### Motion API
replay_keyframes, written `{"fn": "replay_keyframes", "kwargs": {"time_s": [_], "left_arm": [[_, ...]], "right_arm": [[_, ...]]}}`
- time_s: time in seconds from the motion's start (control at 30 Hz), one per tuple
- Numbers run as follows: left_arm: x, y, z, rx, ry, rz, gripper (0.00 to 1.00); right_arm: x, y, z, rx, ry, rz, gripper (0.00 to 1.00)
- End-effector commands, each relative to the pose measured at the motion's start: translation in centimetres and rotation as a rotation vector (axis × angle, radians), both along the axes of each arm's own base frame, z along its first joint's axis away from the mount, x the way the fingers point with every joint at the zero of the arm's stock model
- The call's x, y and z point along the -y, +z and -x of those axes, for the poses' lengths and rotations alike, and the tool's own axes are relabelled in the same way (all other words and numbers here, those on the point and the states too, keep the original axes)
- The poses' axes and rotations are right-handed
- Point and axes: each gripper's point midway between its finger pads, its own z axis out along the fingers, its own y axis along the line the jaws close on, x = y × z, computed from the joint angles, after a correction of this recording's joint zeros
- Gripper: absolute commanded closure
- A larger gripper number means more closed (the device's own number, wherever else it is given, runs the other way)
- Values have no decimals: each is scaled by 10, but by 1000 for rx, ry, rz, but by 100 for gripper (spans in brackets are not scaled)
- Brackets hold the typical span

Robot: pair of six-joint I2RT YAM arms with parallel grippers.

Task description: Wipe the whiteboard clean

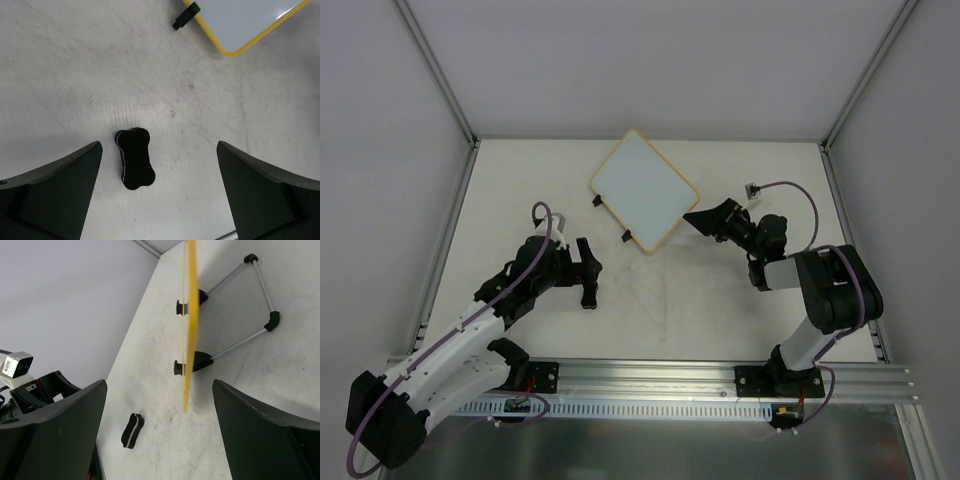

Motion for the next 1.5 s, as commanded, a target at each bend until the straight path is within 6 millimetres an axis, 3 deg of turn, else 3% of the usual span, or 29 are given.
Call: {"fn": "replay_keyframes", "kwargs": {"time_s": [0.0,0.07,0.1,0.17,0.2,0.3,0.33,0.37,0.47,0.67,0.87,1.03,1.47], "left_arm": [[-12,15,-2,91,21,-8,1],[-17,24,1,134,23,-8,1],[-19,26,1,145,28,-9,1],[-21,31,3,163,26,-6,1],[-21,31,4,166,24,-5,1],[-24,32,6,178,28,-5,1],[-25,31,6,184,27,-11,1],[-26,30,7,185,27,-17,1],[-30,28,8,202,24,-36,1],[-36,25,11,229,16,-65,1],[-35,19,13,214,19,-52,1],[-42,3,13,194,72,-56,1],[-38,5,13,206,41,-49,1]], "right_arm": [[11,78,9,305,-53,-61,9],[15,70,19,259,-67,-44,7],[18,81,27,297,-76,-30,7],[23,63,38,228,-98,15,7],[27,76,47,278,-105,34,7],[36,51,62,188,-126,118,6],[40,63,71,261,-137,161,6],[45,38,78,168,-147,222,6],[55,25,100,168,-154,362,3],[72,-4,129,138,-175,469,1],[79,-24,143,125,-181,494,1],[81,-21,144,169,-205,477,1],[81,-21,144,172,-207,478,1]]}}
